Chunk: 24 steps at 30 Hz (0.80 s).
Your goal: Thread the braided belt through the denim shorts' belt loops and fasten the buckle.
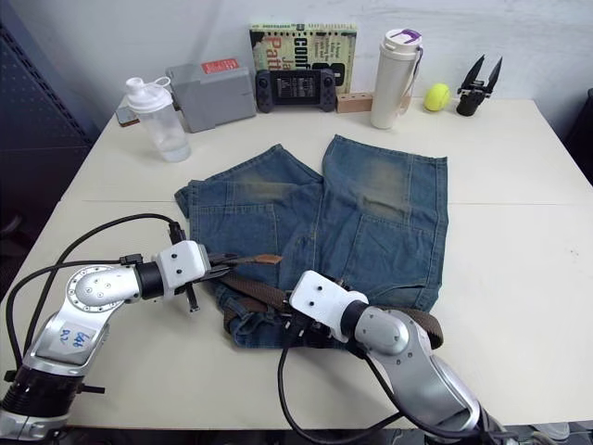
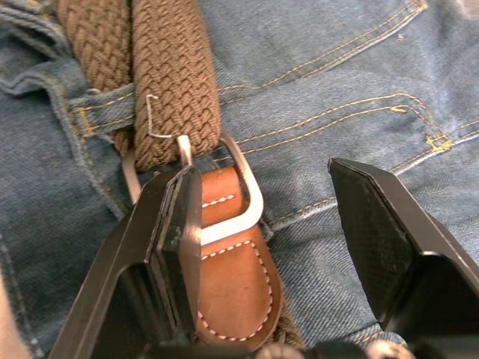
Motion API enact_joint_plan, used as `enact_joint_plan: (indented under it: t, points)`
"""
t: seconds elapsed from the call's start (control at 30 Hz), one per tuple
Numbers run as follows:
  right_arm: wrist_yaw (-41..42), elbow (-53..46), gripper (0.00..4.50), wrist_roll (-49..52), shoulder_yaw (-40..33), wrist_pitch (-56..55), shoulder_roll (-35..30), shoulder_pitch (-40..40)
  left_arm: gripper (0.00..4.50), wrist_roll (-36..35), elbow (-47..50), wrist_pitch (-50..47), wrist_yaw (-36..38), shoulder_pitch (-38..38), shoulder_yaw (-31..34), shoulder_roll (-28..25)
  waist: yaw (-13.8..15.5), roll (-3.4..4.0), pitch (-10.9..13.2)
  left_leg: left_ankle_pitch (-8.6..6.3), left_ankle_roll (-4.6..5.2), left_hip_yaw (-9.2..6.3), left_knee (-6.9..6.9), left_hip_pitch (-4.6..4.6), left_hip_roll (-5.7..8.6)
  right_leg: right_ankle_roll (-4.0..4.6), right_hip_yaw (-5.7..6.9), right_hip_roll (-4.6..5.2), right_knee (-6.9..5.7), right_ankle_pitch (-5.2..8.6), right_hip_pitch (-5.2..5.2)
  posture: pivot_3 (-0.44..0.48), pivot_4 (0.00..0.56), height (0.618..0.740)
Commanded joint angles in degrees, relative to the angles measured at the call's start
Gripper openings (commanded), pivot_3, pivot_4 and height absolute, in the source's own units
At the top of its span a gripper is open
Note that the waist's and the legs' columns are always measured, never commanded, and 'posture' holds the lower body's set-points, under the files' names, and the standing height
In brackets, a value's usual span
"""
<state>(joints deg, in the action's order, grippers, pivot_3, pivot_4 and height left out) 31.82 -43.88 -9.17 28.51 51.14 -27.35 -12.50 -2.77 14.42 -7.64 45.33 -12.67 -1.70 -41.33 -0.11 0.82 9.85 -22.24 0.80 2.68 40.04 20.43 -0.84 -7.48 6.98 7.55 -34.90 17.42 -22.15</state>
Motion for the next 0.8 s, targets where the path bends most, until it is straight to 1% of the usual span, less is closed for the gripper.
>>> enact_joint_plan:
  t: [0.03, 0.13, 0.33, 0.63, 0.8]
  points:
    - [1.08, -0.72, 2.93, 0.44, 2.03, 3.12, -1.72, 0.03, 0.00, 0.38, 0.80, 1.53, -0.11, -0.57, 0.78, -0.65, 0.00, 0.00, 0.00, 0.00, 0.00, 0.00, 0.00, 0.00, 0.00, 0.00, 0.00, 0.00, 0.01, 0.00, 0.00, 0.000, 0.150, 0.731]
    - [1.58, -0.54, 2.93, 0.76, 3.43, 4.87, -2.64, -0.89, 0.00, 0.77, 0.80, 2.42, -0.33, -1.07, 0.88, -0.62, 0.08, -0.04, -0.02, 0.00, 0.00, -0.01, 0.01, 0.00, 0.01, 0.00, 0.00, 0.02, 0.00, 0.00, 0.01, 0.000, 0.150, 0.731]
    - [1.15, 0.49, 2.93, 1.53, 4.83, 9.22, -2.07, -3.06, 0.00, 0.76, 1.13, 3.34, -0.02, -2.71, 0.27, -0.10, 0.04, -0.09, -0.06, 0.00, 0.00, -0.01, 0.02, -0.01, 0.01, 0.00, 0.00, 0.02, -0.01, 0.00, 0.01, 0.000, 0.150, 0.731]
    - [2.20, -3.49, 2.93, 4.07, 1.44, 10.37, -4.35, -5.07, 0.00, 0.57, 1.16, 3.43, 0.47, -3.61, -0.47, 0.17, 0.16, -0.12, -0.07, 0.00, 0.00, -0.02, 0.02, 0.00, 0.02, 0.00, 0.00, 0.04, -0.02, 0.00, 0.02, 0.000, 0.150, 0.731]
    - [2.24, -5.47, 2.93, 6.29, -1.58, 11.78, -3.47, -6.07, 0.00, 0.75, 0.89, 3.65, 0.42, -3.74, -0.68, 0.17, 0.07, -0.12, -0.07, 0.00, 0.00, -0.02, 0.02, 0.00, 0.03, 0.00, 0.00, 0.04, -0.01, 0.00, 0.01, 0.000, 0.150, 0.731]
